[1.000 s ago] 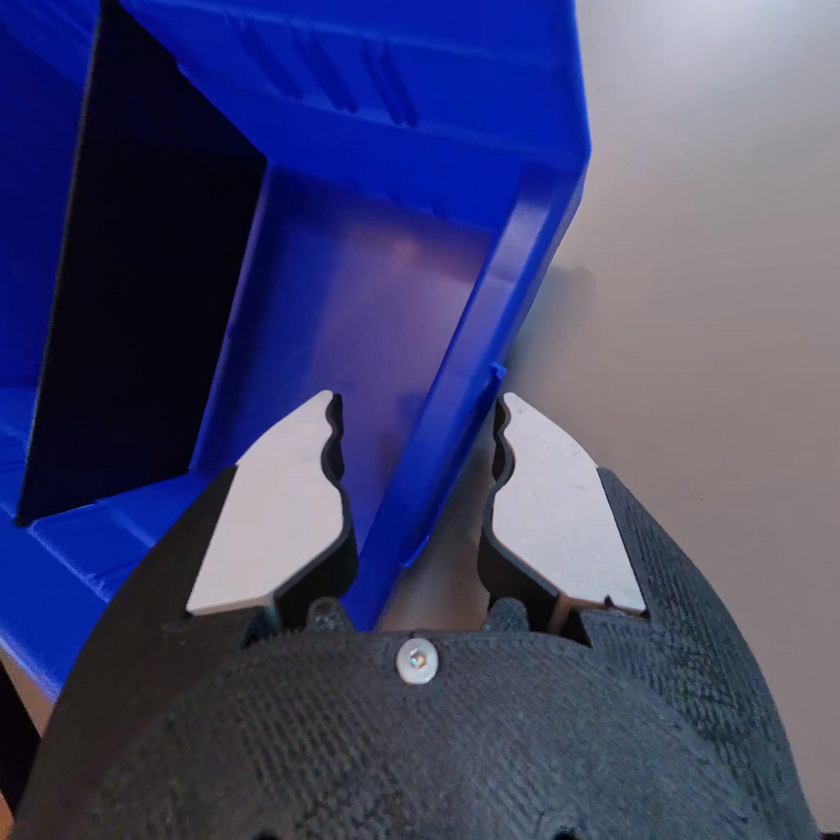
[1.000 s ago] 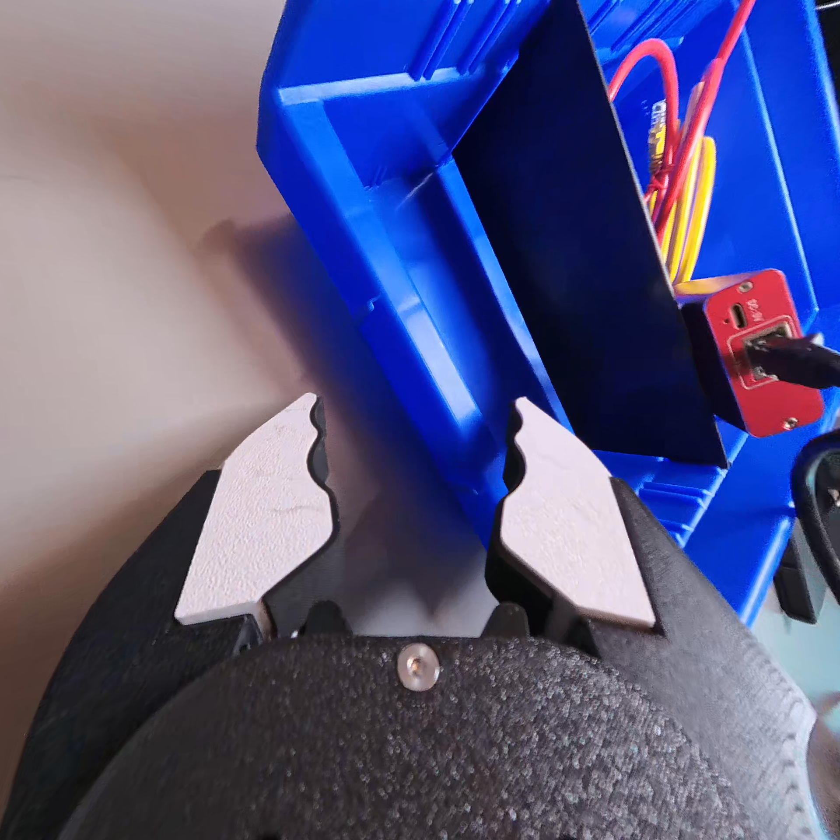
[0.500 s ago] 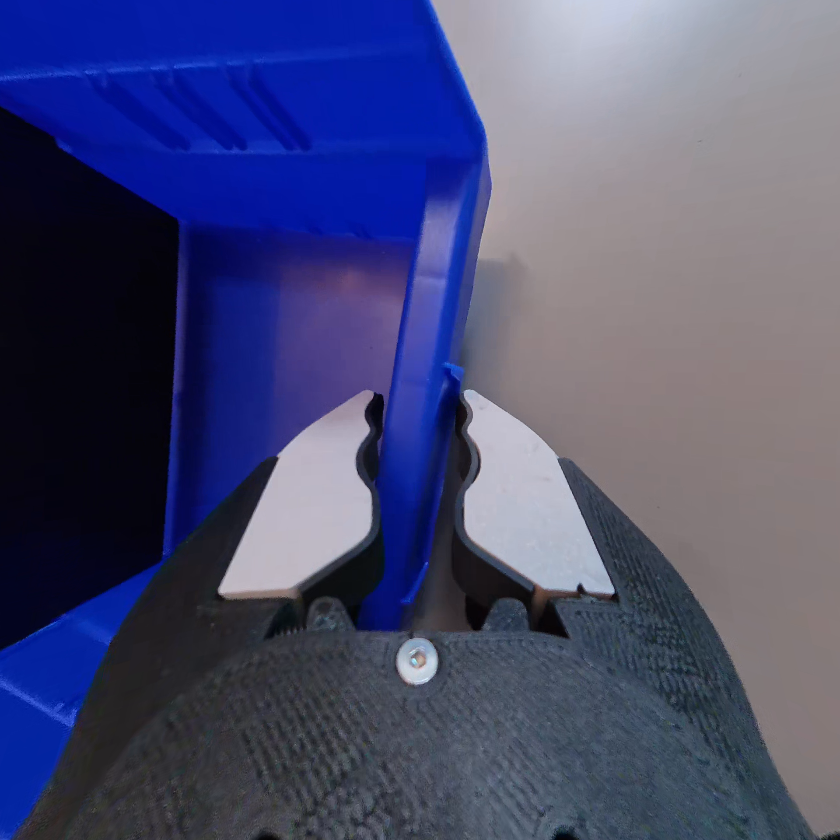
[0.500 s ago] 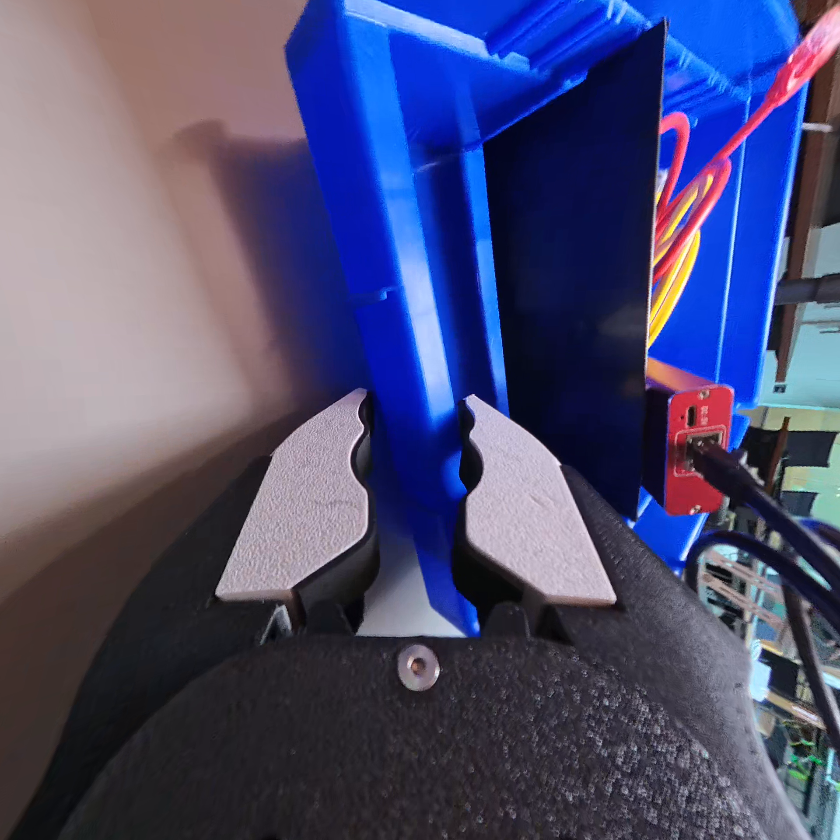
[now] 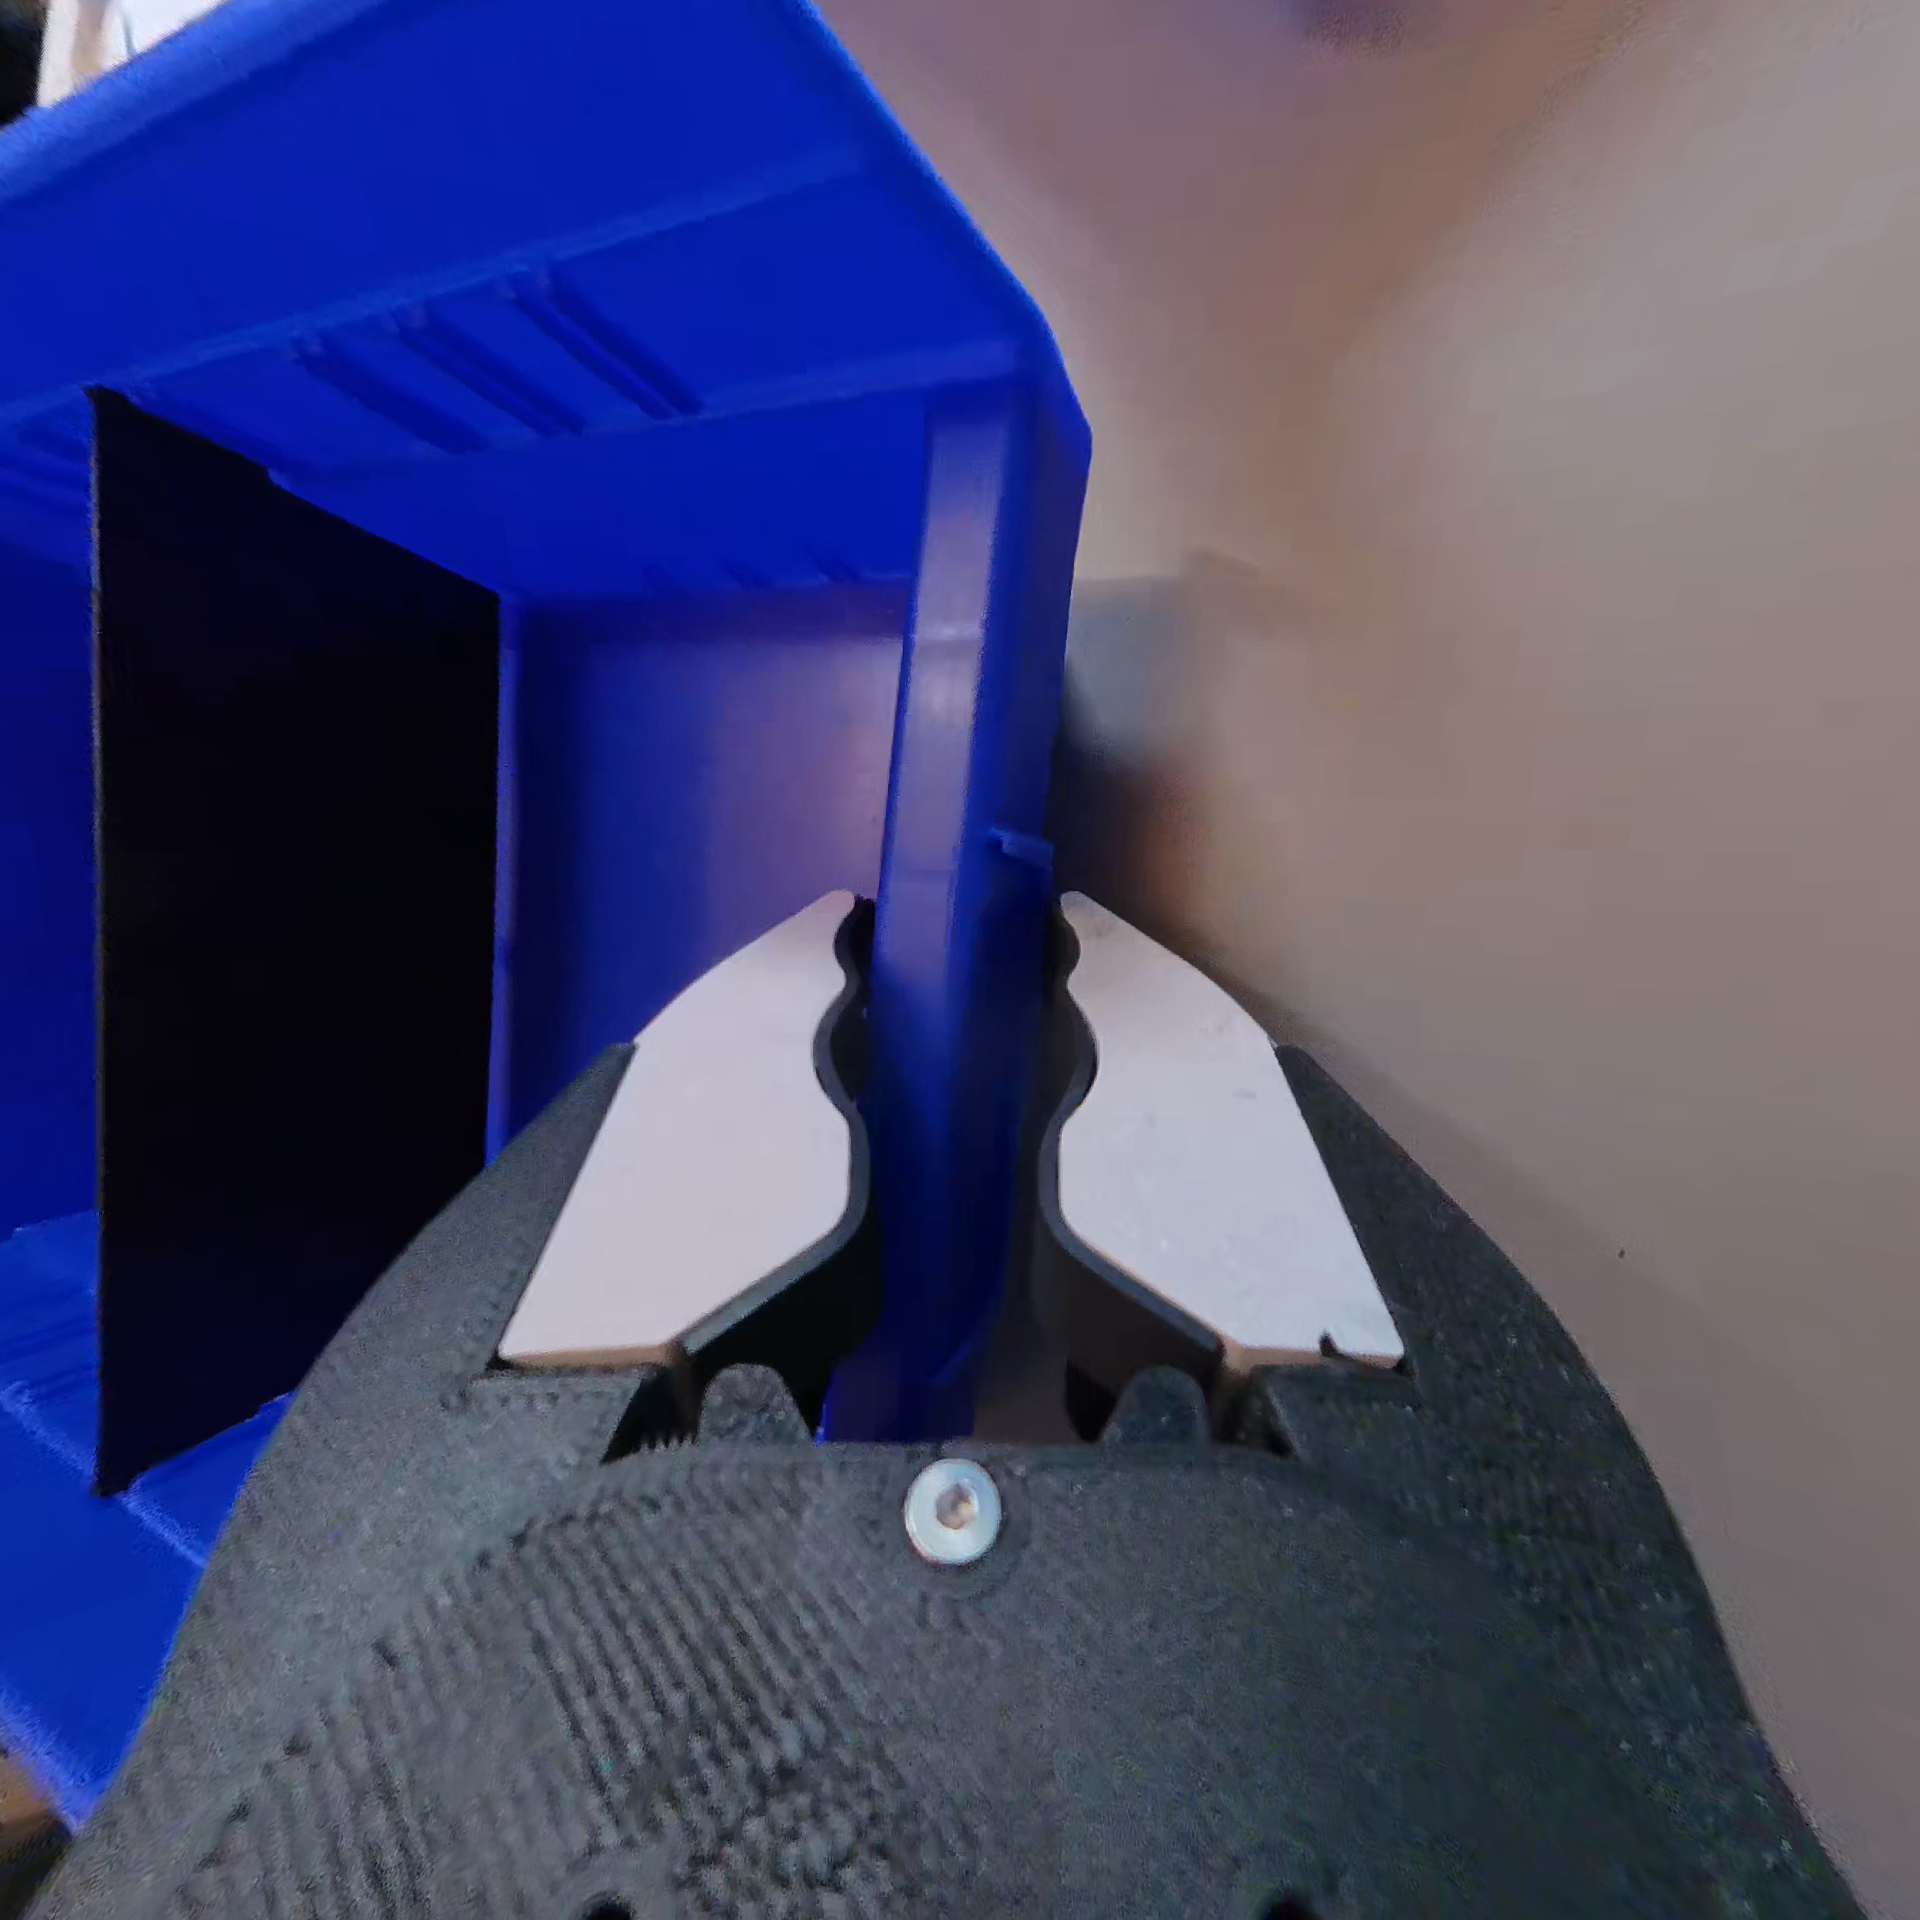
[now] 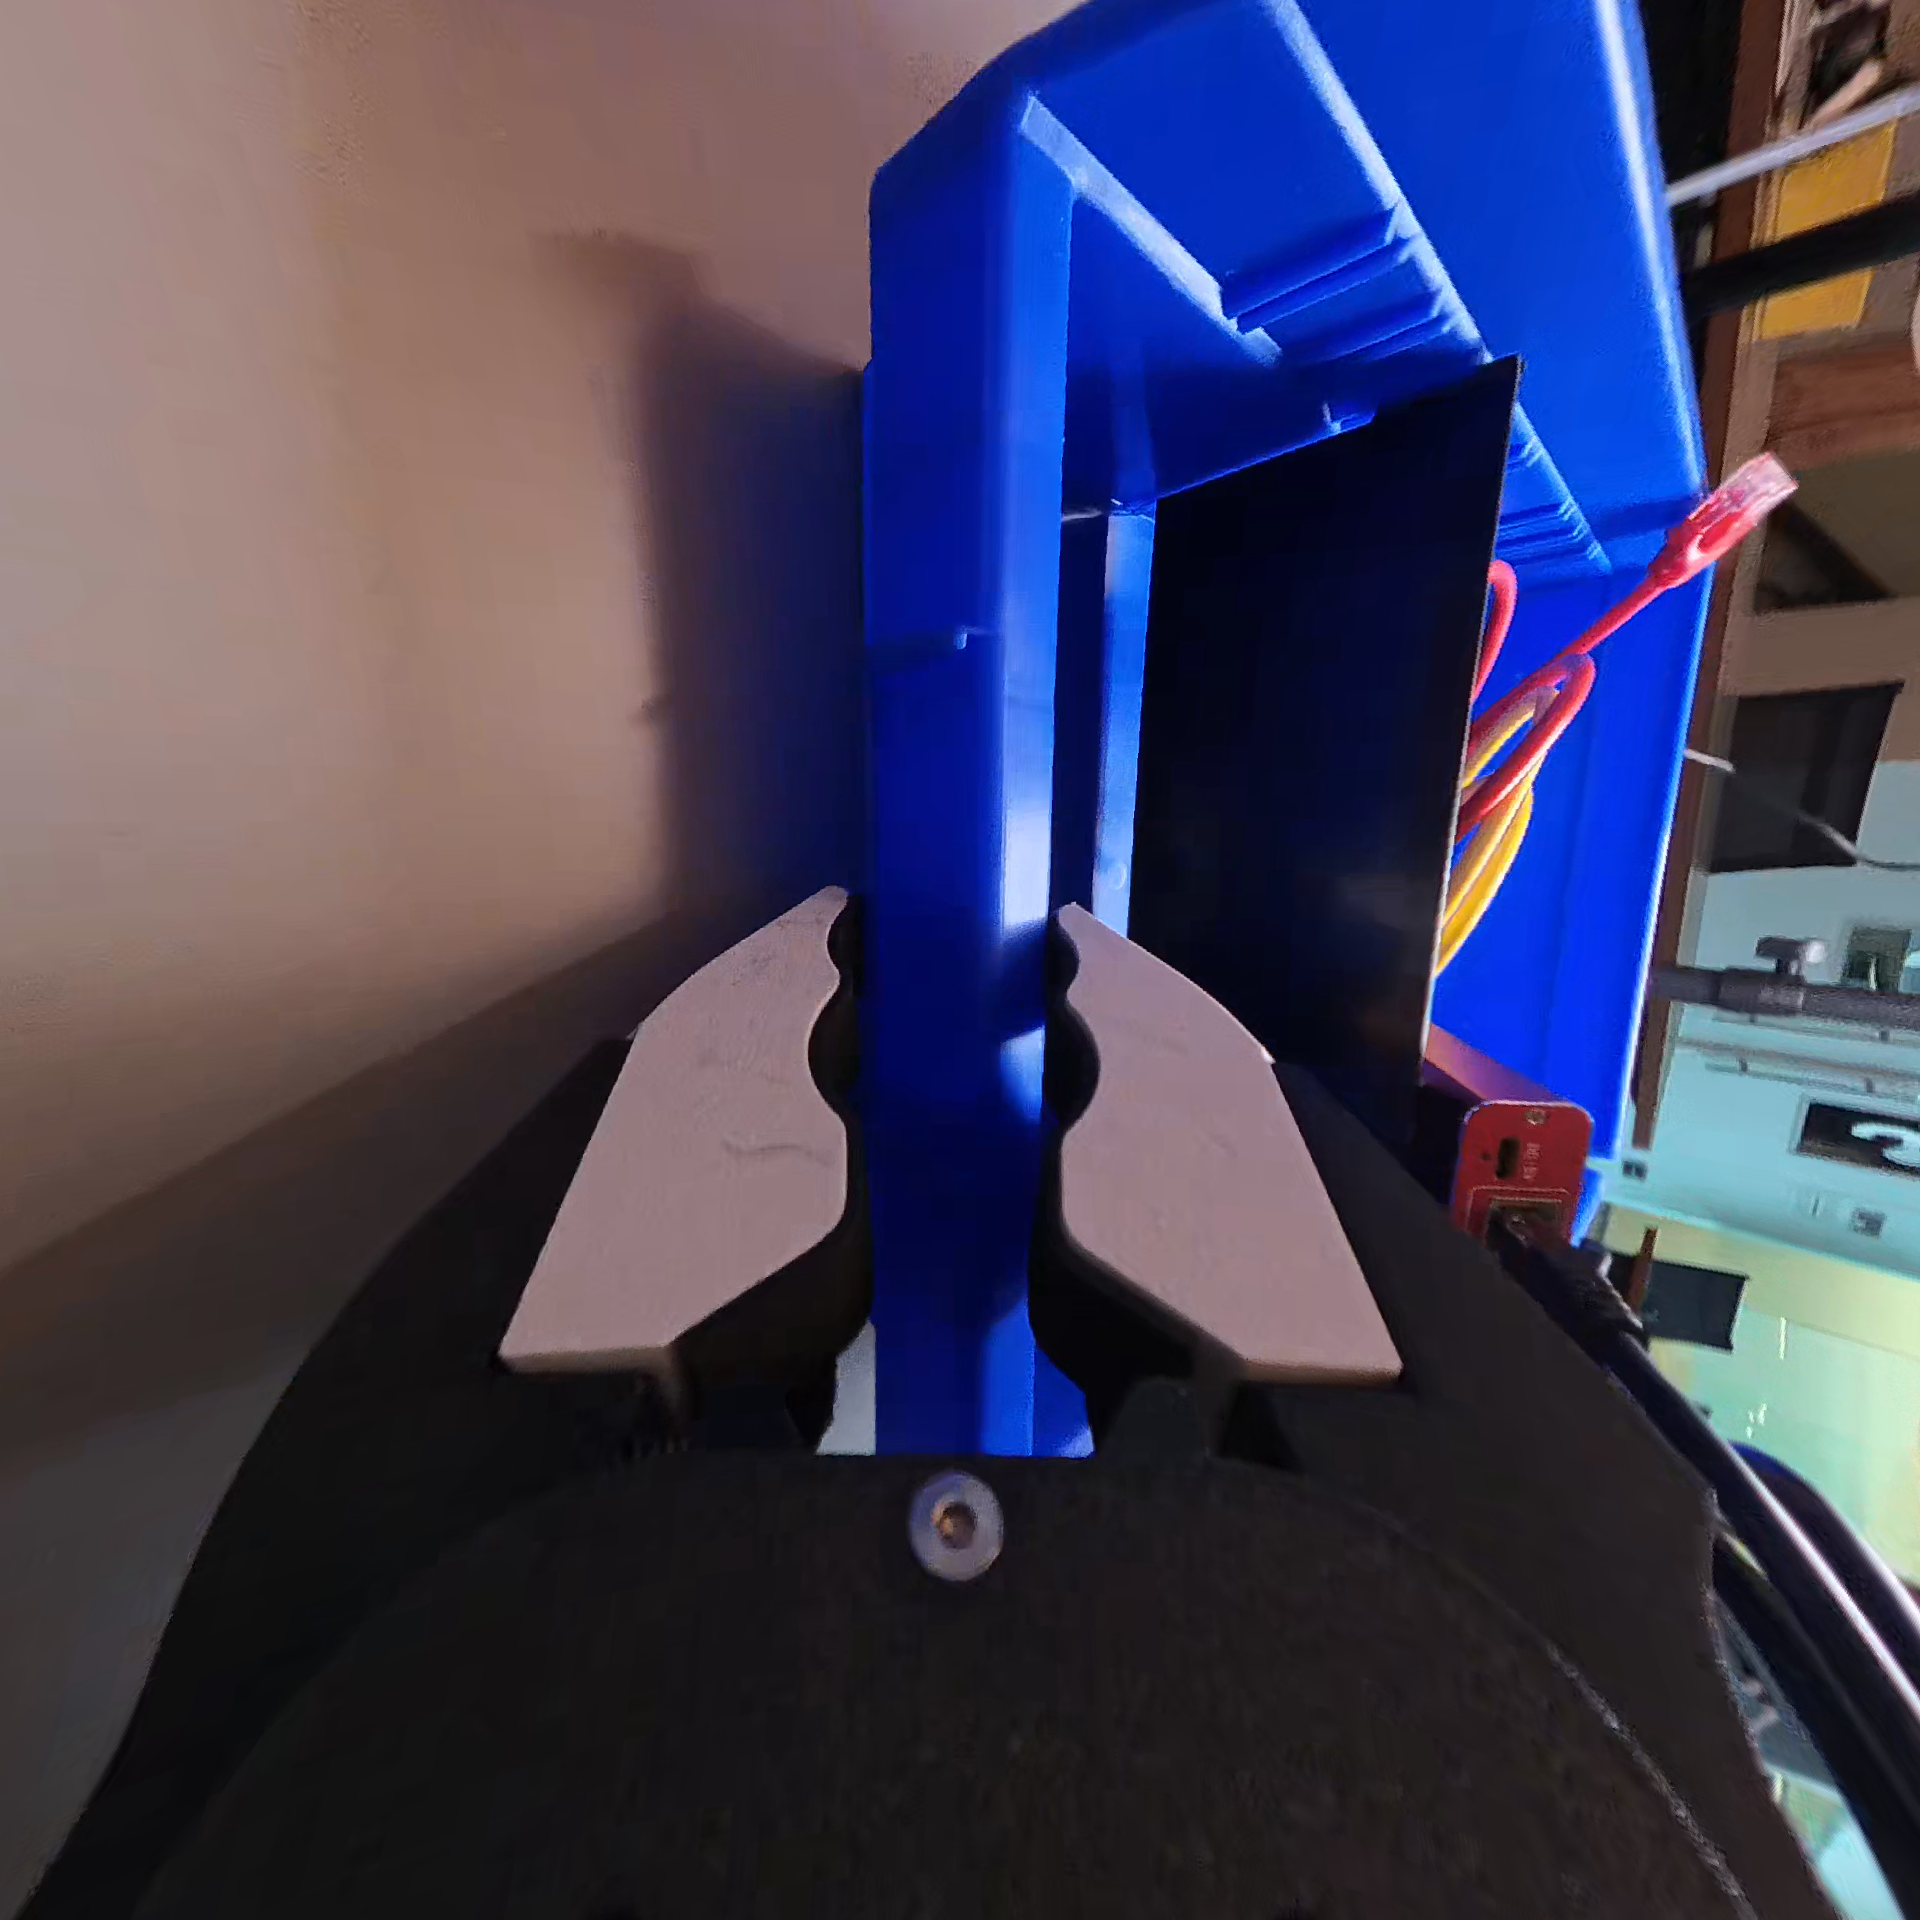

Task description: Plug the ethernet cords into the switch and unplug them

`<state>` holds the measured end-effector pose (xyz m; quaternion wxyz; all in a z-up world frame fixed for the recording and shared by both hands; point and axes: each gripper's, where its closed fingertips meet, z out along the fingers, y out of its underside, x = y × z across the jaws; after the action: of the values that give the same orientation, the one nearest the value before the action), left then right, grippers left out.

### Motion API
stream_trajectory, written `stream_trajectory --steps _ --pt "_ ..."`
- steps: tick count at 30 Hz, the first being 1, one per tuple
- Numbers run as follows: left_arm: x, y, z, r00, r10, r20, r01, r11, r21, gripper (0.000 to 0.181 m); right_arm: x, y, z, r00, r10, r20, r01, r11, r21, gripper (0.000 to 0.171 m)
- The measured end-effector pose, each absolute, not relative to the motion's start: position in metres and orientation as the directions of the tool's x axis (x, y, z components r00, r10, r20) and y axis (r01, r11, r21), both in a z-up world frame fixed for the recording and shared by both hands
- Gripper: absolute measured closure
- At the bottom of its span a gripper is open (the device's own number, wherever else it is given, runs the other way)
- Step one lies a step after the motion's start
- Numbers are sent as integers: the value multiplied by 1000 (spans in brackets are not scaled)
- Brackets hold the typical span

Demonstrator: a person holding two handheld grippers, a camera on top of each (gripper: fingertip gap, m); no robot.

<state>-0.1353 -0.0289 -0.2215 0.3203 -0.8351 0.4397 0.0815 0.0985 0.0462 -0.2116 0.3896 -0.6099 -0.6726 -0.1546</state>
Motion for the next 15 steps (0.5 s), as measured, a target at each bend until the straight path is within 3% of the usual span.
stream_trajectory --steps 6,11,13,15 --pt "-127 -23 -217 449 -683 -576 -874 -202 -442 150 105 8 -211 -13 673 740 885 352 -305 138" --pt "-124 -29 -216 389 -719 -577 -885 -119 -450 150 118 -7 -207 -15 637 770 837 430 -339 136" --pt "-117 -30 -216 369 -726 -580 -888 -91 -452 150 121 -14 -197 44 648 760 805 428 -411 132" --pt "-107 -27 -215 357 -720 -594 -891 -72 -448 149 122 -24 -172 185 682 707 724 392 -568 128"
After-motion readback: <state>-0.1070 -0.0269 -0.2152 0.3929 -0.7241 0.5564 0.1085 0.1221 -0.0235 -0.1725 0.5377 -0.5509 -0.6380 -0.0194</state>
